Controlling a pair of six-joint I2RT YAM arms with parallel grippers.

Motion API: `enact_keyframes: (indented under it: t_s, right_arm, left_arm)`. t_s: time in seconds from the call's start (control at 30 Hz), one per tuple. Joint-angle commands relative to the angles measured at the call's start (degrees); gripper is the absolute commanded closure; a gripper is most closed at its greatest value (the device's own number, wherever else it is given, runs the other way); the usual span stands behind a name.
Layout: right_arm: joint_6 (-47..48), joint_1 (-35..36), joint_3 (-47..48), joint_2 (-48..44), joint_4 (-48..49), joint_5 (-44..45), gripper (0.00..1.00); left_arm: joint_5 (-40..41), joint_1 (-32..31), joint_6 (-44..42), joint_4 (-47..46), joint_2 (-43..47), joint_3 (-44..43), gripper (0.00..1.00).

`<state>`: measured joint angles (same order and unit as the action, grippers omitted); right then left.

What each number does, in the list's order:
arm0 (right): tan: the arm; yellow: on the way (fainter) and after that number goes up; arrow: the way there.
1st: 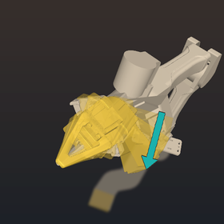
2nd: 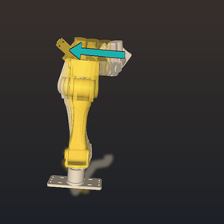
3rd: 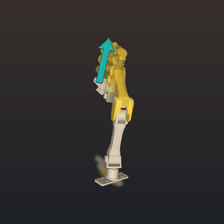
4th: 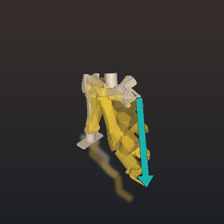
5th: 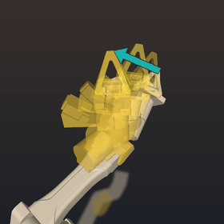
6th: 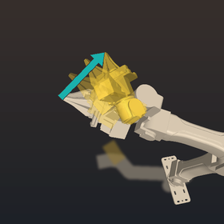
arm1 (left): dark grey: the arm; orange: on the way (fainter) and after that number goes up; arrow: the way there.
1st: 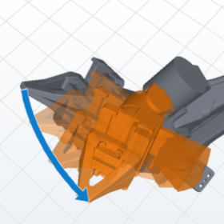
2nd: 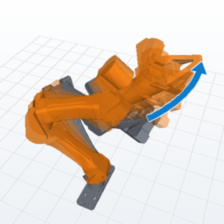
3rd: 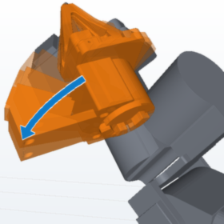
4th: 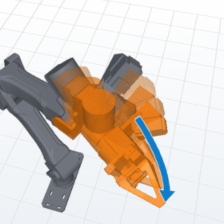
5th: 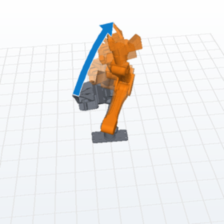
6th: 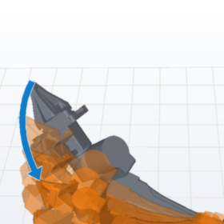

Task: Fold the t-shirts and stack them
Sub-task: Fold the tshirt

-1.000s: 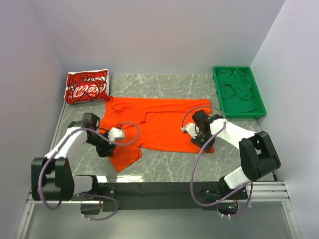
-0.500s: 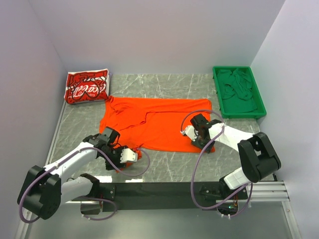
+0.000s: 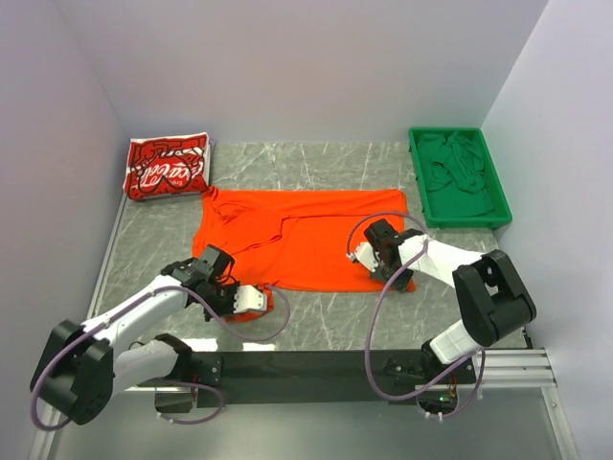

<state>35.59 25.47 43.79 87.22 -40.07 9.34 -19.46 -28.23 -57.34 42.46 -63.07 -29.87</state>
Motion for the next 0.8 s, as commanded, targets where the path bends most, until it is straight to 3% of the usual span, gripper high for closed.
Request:
enact_keyframes:
  t_s: [0.0, 0.27, 0.5, 0.6, 0.77]
  right_arm:
    - [-0.44, -0.34, -0.03, 0.59, -0.25, -3.37, 1.00]
    - [1.67, -0.43, 0.86, -7.93, -7.64, -3.10, 1.00]
    - [4.66, -1.30, 2.08, -14.62, -13.45, -3.02, 1.00]
    - [7.03, -4.19, 5.33, -12.53, -13.89, -3.10, 1.00]
    - [10.63, -8.95, 14.64, -5.76, -15.03, -4.60, 1.00]
  left_arm:
    - [-1.35, 0.63, 2.41, 4.73, 5.14, -4.40, 0.99]
    - [-7.34, 2.48, 2.76, 18.18, 13.66, -13.37, 0.99]
    - [-8.84, 3.00, 5.75, 23.72, 14.29, -21.27, 0.99]
    - [-9.36, 5.89, 4.52, 23.81, 11.31, -25.76, 0.99]
    - [-13.58, 18.63, -2.15, 23.20, 0.18, -33.14, 0.99]
